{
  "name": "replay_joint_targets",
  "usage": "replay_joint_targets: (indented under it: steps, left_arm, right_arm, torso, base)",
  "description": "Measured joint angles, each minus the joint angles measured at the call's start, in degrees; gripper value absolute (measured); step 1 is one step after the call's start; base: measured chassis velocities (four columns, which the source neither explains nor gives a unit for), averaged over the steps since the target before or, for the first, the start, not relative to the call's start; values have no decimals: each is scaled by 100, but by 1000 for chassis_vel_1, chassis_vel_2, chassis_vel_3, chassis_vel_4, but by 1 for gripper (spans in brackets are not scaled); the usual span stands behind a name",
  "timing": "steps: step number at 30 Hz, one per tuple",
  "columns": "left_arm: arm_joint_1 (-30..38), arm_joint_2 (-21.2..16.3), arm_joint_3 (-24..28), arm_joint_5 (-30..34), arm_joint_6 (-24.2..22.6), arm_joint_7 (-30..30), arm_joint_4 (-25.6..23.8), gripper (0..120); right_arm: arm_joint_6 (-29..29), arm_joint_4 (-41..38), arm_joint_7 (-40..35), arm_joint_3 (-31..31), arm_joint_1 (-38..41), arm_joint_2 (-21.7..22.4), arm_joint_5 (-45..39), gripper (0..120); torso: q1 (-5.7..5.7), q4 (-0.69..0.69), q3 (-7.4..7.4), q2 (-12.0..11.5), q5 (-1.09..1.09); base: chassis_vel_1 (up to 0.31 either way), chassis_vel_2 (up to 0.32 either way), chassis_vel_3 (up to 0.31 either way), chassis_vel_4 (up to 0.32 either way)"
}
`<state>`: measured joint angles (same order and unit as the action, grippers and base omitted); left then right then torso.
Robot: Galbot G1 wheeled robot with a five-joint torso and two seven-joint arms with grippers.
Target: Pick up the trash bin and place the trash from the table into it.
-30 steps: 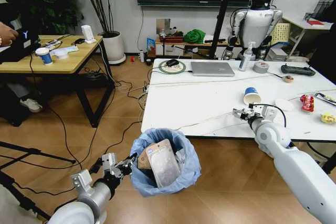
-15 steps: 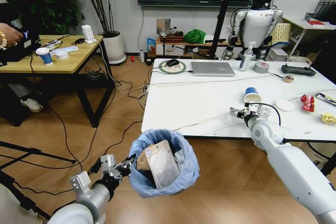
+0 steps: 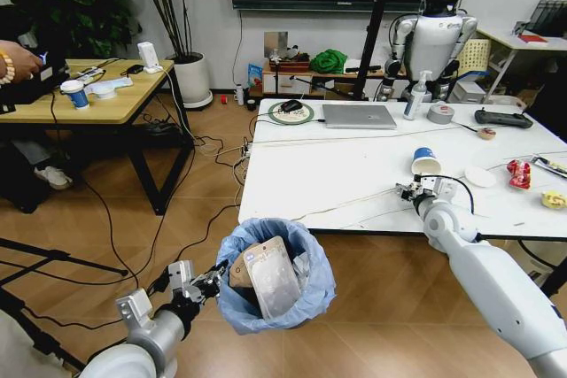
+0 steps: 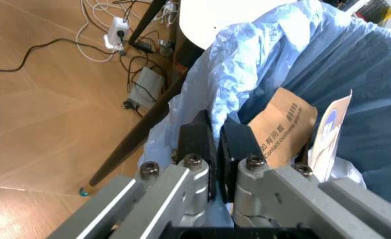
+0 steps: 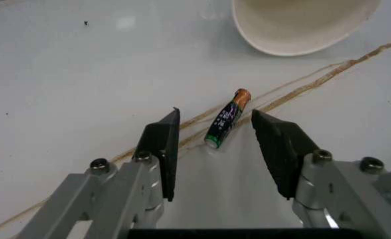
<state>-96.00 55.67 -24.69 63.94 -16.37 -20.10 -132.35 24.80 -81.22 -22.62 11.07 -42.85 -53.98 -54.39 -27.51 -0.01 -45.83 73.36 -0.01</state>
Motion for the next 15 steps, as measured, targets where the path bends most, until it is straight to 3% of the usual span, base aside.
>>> replay_joint_targets:
  steps: [4, 10, 15]
  left_arm:
    - [-16, 0, -3, -5, 1, 0, 0, 0]
    - [-11, 0, 6, -12, 2, 1, -2, 0]
    - [3, -6, 35, -13, 3, 6, -2, 0]
  right_arm:
    - [-4, 1, -8, -5, -18, 4, -1, 20]
    - [-5, -15, -78, -22, -41, 4, -11, 1]
    - [-6, -100, -86, -9, -84, 47, -30, 0]
  torso:
    - [0, 0, 0, 0, 1]
    - [0, 1, 0, 0, 1]
    - [0, 1, 0, 0, 3]
  base:
    - [0, 0, 0, 0]
    - [0, 0, 0, 0]
    - [0, 0, 0, 0]
